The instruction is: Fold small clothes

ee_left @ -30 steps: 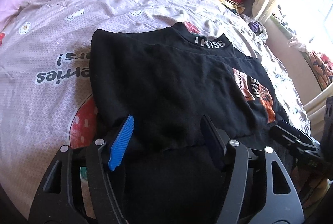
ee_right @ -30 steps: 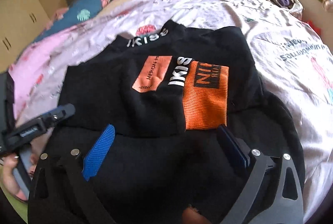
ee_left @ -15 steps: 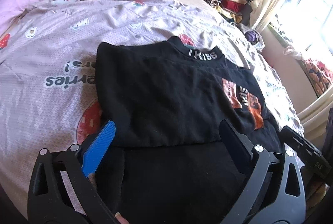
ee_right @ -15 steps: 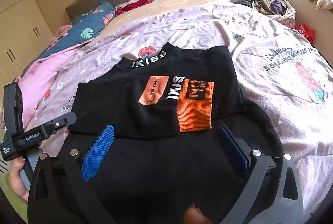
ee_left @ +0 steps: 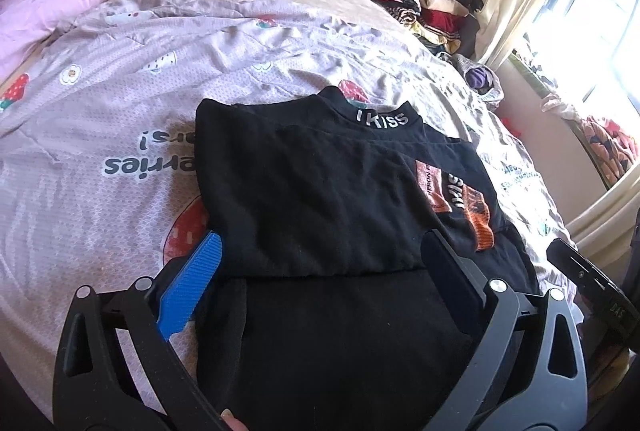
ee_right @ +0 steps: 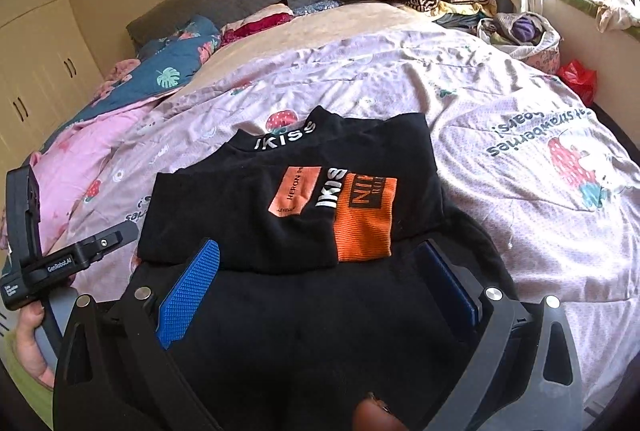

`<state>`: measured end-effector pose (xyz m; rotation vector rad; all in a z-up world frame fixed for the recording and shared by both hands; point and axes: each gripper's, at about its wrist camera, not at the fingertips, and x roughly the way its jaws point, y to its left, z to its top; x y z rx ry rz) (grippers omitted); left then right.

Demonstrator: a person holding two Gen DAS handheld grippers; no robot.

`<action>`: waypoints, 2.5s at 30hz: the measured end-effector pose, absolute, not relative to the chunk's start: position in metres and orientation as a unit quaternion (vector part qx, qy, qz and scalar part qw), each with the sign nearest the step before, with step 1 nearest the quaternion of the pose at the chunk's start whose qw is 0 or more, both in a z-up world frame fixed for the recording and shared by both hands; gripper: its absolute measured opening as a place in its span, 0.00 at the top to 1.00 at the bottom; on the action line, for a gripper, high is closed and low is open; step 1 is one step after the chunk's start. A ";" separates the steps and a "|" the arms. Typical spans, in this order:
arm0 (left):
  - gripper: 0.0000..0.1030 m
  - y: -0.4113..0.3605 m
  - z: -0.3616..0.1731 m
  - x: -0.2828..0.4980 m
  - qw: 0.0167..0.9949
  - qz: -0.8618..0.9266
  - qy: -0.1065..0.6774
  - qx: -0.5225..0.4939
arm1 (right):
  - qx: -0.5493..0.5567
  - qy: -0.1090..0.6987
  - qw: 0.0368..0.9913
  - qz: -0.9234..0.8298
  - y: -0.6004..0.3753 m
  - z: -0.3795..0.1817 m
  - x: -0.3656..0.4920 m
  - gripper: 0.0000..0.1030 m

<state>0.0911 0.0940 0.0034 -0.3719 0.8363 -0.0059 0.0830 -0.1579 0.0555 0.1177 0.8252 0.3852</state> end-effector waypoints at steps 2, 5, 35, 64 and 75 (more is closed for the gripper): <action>0.09 0.094 0.005 0.089 0.898 -0.003 0.403 -0.178 | 0.059 0.395 0.898 0.186 -0.160 0.058 0.079 0.04; 0.09 0.092 0.008 0.085 0.899 -0.004 0.401 -0.176 | 0.061 0.392 0.899 0.186 -0.163 0.061 0.074 0.04; 0.09 0.089 0.023 0.047 0.903 0.001 0.396 -0.168 | 0.068 0.367 0.911 0.178 -0.192 0.082 0.031 0.04; 0.09 0.075 0.015 0.003 0.892 0.000 0.420 -0.169 | 0.056 0.374 0.905 0.196 -0.205 0.070 -0.009 0.04; 0.09 0.078 0.008 -0.009 0.888 0.002 0.428 -0.166 | 0.052 0.380 0.907 0.175 -0.219 0.067 -0.018 0.04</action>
